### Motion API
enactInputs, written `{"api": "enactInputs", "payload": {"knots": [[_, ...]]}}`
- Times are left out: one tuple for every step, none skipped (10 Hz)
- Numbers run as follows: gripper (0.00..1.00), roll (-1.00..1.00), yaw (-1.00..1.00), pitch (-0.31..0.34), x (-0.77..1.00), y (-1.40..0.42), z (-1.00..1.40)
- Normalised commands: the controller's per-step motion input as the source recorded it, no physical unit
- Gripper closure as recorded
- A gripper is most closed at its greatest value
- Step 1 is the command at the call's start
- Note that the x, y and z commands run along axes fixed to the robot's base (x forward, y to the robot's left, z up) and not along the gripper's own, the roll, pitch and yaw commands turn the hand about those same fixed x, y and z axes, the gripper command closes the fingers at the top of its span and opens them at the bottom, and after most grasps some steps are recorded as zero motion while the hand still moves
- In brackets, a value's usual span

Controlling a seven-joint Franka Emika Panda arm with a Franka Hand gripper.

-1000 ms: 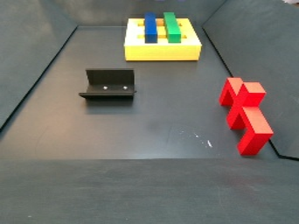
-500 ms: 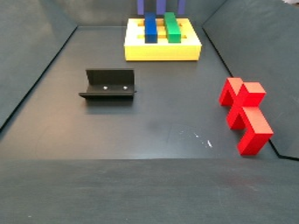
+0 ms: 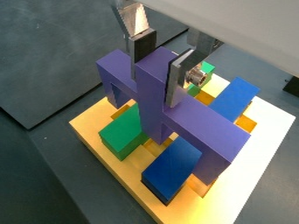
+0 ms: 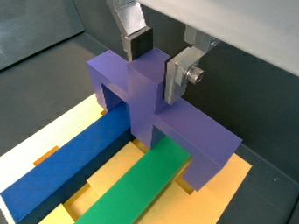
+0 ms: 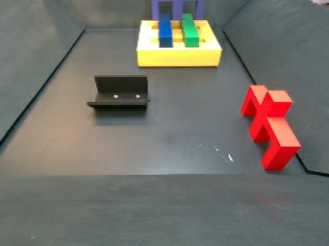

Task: Pick up the purple object. Move up. Move to above the board. Insert the purple object.
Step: Insert the purple object.

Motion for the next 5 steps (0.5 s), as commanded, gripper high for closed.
{"api": "enactInputs", "payload": {"knots": [[1.00,0.00,0.01,0.000,0.00,-0.04,0.00],[1.00,0.00,0.01,0.000,0.00,-0.08,0.00],[1.00,0.00,0.00,-0.027,-0.07,-0.13,-0.04],[1.00,0.00,0.00,0.000,0.00,-0.15,0.00],[1.00,-0.04,0.00,-0.019,0.00,-0.11,-0.04]]}}
